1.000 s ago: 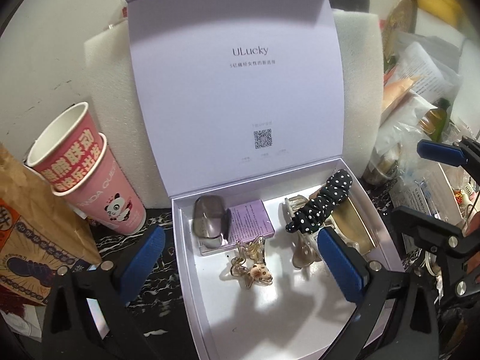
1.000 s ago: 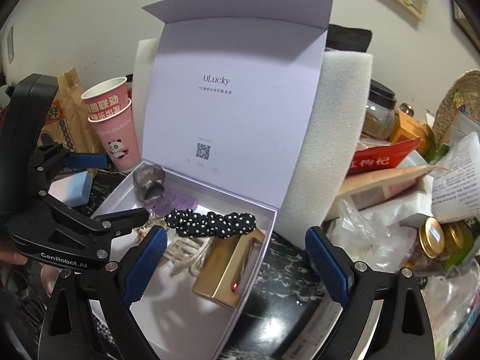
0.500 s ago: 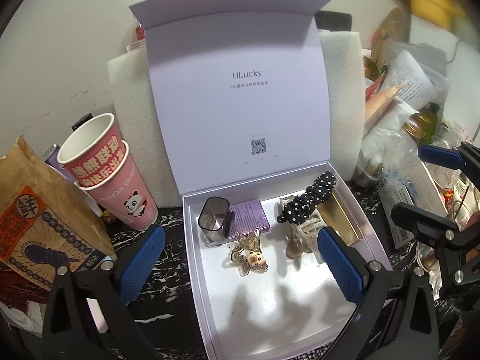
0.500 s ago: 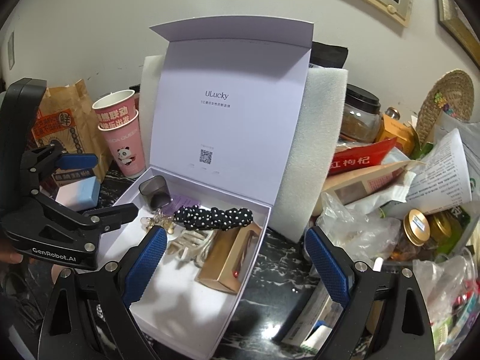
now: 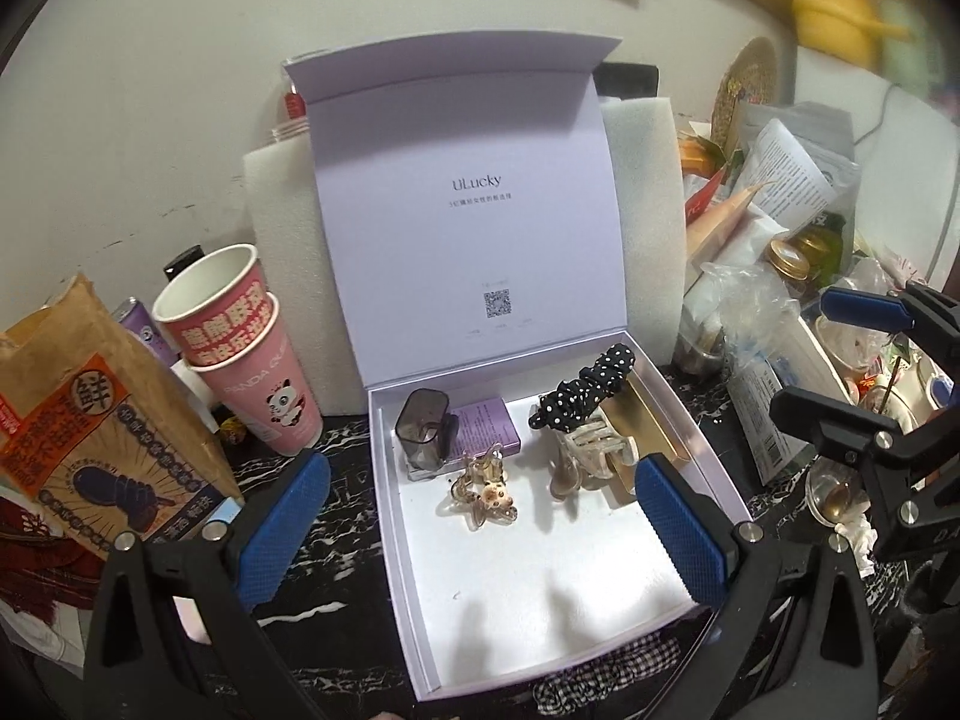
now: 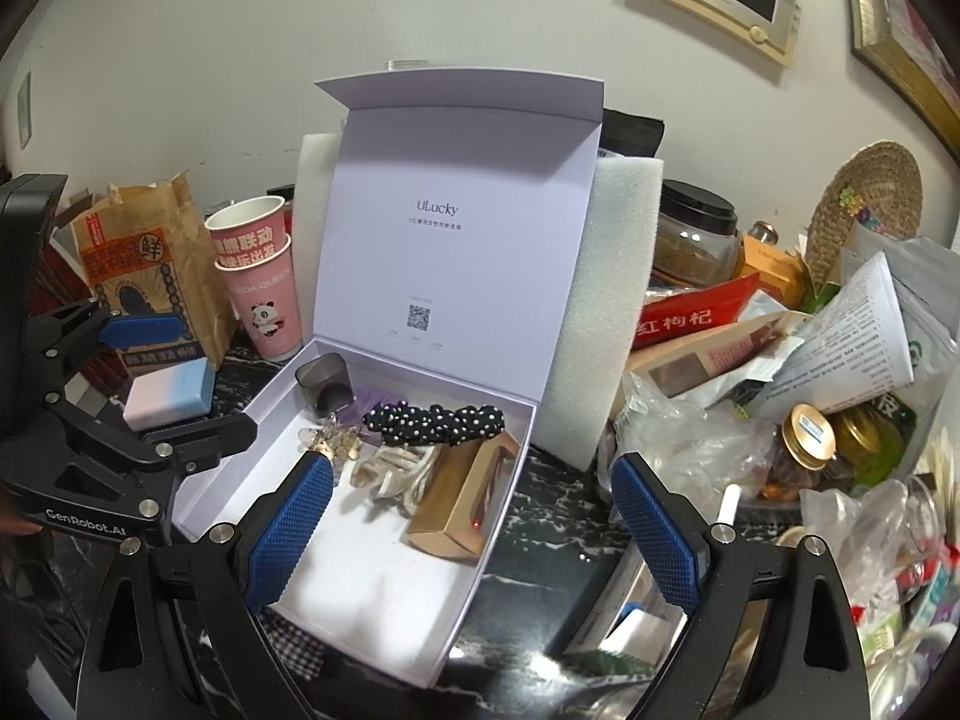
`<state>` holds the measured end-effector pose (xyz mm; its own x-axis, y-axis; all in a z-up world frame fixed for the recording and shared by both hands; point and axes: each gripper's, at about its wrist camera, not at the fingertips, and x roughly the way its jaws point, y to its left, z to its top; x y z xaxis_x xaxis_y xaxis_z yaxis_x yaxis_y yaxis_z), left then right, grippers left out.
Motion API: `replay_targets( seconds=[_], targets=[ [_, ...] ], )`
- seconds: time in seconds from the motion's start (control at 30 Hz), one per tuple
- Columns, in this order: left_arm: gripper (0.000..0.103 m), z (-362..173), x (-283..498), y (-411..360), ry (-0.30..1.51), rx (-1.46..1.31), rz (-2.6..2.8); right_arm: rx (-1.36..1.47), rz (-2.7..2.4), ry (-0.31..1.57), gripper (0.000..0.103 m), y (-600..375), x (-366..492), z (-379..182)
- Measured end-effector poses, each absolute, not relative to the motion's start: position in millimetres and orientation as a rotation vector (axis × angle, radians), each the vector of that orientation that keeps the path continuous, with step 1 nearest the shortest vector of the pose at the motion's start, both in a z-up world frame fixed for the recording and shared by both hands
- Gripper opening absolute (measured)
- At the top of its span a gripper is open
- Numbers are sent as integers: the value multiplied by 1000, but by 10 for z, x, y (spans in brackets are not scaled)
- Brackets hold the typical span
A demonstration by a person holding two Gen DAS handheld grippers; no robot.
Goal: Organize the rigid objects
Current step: 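Withdraw both open tools from the box back over the table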
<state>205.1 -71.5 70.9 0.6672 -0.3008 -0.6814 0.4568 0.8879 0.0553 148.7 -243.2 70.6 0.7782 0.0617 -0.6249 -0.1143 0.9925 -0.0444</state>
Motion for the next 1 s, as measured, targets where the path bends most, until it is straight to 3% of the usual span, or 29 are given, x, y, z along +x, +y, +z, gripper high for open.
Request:
replay_targets(
  seconds=[1.0],
  targets=[
    [103, 882, 1160, -299, 680, 200, -366, -84, 118, 563, 98, -2134, 550, 896]
  ],
)
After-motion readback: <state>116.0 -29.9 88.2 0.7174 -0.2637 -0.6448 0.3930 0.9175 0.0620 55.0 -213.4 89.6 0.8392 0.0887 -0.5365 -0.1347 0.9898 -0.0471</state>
